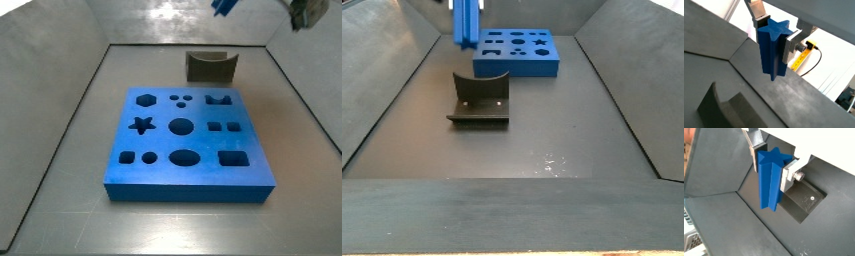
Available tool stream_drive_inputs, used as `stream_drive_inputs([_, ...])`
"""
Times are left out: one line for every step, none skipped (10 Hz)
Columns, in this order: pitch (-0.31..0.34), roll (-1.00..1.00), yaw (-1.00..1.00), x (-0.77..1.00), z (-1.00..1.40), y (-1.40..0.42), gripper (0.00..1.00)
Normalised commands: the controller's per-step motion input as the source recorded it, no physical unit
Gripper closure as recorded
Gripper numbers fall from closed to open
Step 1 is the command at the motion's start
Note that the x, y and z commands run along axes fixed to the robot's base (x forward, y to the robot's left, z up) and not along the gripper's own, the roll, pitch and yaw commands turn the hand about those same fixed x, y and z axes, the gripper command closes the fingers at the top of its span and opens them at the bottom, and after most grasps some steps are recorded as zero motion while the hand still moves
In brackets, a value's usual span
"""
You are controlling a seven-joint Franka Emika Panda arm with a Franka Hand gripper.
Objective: Pick up the star object. Move up. Place the star object on the fixture. Regrasp the star object. Move to above the board. Insert the star object.
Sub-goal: Move to above the board.
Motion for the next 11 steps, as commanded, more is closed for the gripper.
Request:
stream_drive_inputs([0.128, -0.03, 0.07, 0.04, 1.00, -0.09, 1.00])
stream_drive_inputs([0.128, -0.03, 0.07, 0.04, 1.00, -0.09, 1.00])
stream_drive_inputs([0.133, -0.02, 0.09, 0.04, 1.00, -0.09, 1.00])
stream_drive_inputs([0.129, -0.03, 0.09, 0.04, 1.00, -0.09, 1.00])
stream_drive_inputs([0.119, -0.03, 0.10, 0.04, 1.00, -0.08, 1.00])
stream_drive_inputs([0.109, -0.03, 0.11, 0.04, 1.00, -0.08, 1.00])
stream_drive_inputs([0.101, -0.04, 0.11, 0.05, 1.00, -0.08, 1.00])
stream_drive_inputs([0.100, -0.04, 0.11, 0.05, 1.00, -0.08, 1.00])
stream_drive_inputs([0.088, -0.04, 0.10, 0.05, 1.00, -0.07, 1.00])
stream_drive_inputs([0.087, -0.04, 0.10, 0.05, 1.00, -0.07, 1.00])
stream_drive_inputs([0.086, -0.04, 0.09, 0.05, 1.00, -0.06, 1.00])
